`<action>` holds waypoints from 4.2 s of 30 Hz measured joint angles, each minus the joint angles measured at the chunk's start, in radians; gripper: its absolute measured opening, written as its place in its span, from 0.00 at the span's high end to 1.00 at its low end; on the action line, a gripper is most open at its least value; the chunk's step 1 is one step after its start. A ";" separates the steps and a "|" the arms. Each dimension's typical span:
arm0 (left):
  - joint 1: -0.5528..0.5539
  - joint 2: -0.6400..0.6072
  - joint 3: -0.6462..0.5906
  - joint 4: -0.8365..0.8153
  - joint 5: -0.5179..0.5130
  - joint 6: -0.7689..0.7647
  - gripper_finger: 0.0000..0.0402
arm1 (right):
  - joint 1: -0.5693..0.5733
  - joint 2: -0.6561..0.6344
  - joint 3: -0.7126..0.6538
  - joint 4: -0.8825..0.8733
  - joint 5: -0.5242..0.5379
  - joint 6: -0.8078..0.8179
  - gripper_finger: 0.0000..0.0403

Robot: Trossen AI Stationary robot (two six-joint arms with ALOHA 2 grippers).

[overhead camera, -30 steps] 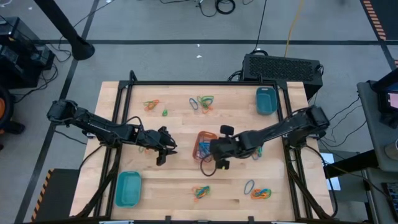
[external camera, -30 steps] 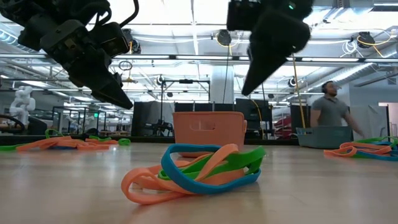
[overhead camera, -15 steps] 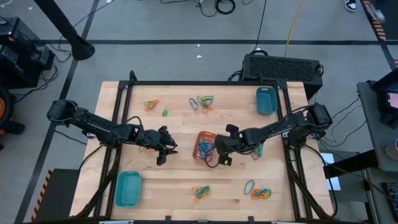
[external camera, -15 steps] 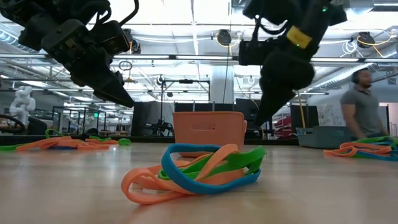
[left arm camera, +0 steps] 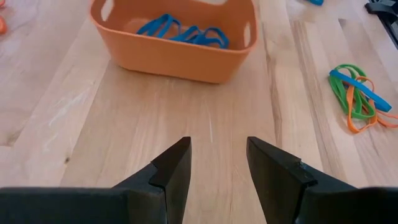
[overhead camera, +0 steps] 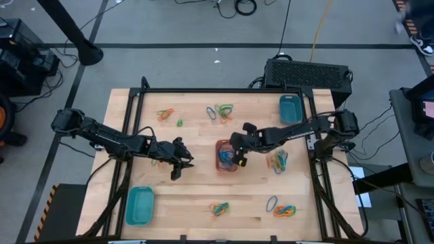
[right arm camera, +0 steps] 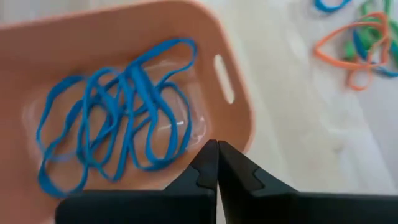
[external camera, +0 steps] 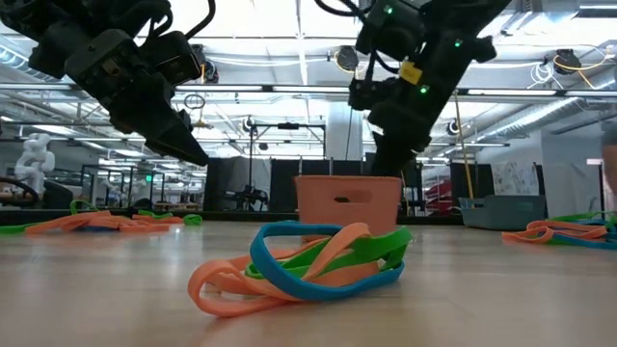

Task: Sort rubber bands into baskets
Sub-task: Adjust the orange bin, then put the blue rubber band into the orange bin

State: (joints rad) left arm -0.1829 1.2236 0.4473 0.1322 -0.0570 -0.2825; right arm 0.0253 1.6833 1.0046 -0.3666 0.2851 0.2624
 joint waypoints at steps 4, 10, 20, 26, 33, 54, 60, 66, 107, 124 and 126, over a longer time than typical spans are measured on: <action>0.000 0.000 0.000 -0.001 0.000 0.000 0.60 | -0.014 -0.004 0.000 0.022 -0.038 -0.037 1.00; 0.000 0.000 0.000 -0.004 0.000 0.001 0.60 | 0.007 -0.091 0.040 -0.094 -0.054 -0.018 1.00; 0.000 0.000 0.000 -0.011 0.000 0.001 0.60 | 0.172 -0.304 -0.004 -0.487 -0.112 0.390 1.00; -0.001 0.000 0.000 -0.009 0.000 -0.018 0.60 | 0.285 -0.317 -0.115 -0.589 -0.159 0.742 0.99; -0.001 0.000 0.000 -0.007 -0.001 -0.027 0.60 | 0.353 -0.317 -0.225 -0.539 -0.239 0.909 0.90; -0.001 0.000 0.000 -0.007 -0.001 -0.026 0.60 | 0.422 -0.317 -0.361 -0.329 -0.180 1.005 0.70; -0.001 0.000 0.000 -0.007 -0.001 -0.026 0.60 | 0.422 -0.318 -0.423 -0.280 -0.180 1.029 0.71; -0.001 0.000 0.000 -0.007 -0.001 -0.026 0.60 | 0.422 -0.319 -0.440 -0.250 -0.192 1.034 0.74; -0.001 0.000 0.000 -0.006 -0.001 -0.043 0.60 | 0.311 -0.305 0.092 -0.380 0.168 0.459 1.00; -0.001 0.000 0.000 -0.013 -0.001 -0.044 0.60 | 0.145 -0.148 0.090 -0.147 0.075 0.267 1.00; -0.001 0.000 0.000 -0.013 -0.001 -0.043 0.60 | 0.144 -0.148 0.090 -0.128 0.075 0.267 1.00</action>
State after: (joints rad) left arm -0.1841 1.2236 0.4477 0.1192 -0.0582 -0.3260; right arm 0.1694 1.5352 1.0946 -0.4947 0.3597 0.5297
